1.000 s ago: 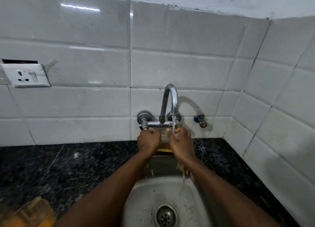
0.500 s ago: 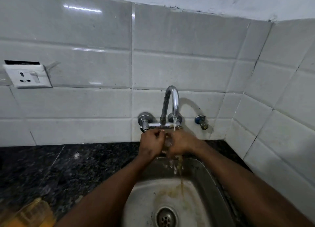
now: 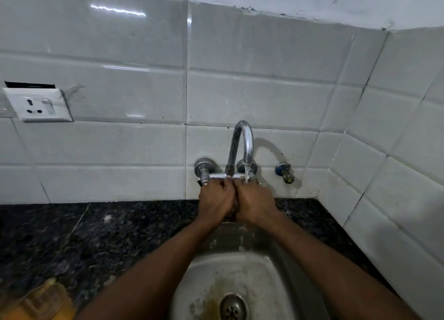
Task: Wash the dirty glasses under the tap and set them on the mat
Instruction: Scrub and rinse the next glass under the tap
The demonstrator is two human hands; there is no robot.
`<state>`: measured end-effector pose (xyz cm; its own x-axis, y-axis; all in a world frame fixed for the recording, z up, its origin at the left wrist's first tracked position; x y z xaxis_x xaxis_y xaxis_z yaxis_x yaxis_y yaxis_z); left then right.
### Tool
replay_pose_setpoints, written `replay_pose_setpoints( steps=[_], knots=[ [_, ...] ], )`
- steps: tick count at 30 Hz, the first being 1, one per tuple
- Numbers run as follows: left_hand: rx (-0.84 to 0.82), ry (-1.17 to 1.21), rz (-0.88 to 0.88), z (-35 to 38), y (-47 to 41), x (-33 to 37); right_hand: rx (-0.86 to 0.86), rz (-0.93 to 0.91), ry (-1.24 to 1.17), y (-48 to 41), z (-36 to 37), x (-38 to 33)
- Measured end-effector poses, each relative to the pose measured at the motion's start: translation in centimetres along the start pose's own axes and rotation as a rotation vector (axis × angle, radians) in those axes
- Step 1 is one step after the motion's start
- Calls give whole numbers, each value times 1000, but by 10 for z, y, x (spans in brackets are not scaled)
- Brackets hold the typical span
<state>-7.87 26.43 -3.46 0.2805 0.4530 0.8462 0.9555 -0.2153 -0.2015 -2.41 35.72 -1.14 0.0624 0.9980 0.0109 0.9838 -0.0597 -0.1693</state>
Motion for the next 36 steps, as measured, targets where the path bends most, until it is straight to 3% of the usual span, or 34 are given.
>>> replay_pose_setpoints(
  steps=[4, 6, 8, 10, 11, 13, 15, 19, 22, 24, 28, 31, 33, 36],
  knots=[
    [116, -13, 419, -12, 23, 13, -315, 22, -278, -3, -16, 7],
    [2, -41, 288, -8, 10, 14, -310, 82, -221, 0, -14, 4],
    [-157, -205, 85, -2, -1, 12, -145, 110, -53, 4, -10, -2],
    [-203, -281, 132, -1, -2, 9, -59, 79, 3, 5, -2, -5],
    [-163, -172, 166, -5, 3, 11, -84, 58, -33, 3, -3, -2],
    [-37, 28, 322, -11, 14, 12, -244, 38, -257, -2, -9, 9],
    [-87, -1, 410, -10, 13, 14, -364, 23, -395, -1, -13, 9],
    [-383, -244, 165, 1, 2, 15, -230, 54, 13, 11, -14, -2],
    [-372, 233, -78, 2, 7, 11, -141, 0, 114, 13, -23, 0],
    [-340, 499, -281, 5, 7, -2, -130, 12, -36, 14, -28, 6],
    [-477, 869, -615, 23, 27, -16, -24, 92, -733, 18, -17, 7],
    [-510, 1153, -731, 36, 50, -3, 180, 257, -1248, 20, 9, -1],
    [-385, 1311, -736, 38, 50, 7, 325, 346, -1317, 22, 17, -6],
    [-208, 1330, -702, 35, 44, 7, 447, 356, -1075, 27, 11, -10]
  ],
)
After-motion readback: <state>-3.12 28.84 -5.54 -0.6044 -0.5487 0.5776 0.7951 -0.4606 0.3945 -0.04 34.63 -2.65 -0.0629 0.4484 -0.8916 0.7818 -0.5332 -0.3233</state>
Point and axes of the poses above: each hand's wrist, its own y-axis away from the middle knuckle, its own z-axis out of the palm, x = y × z, the point moved 4 cm from there along -y, towards the middle knuckle, and after that the axes turned 3 degrees about -x, right-handed, at the moved point
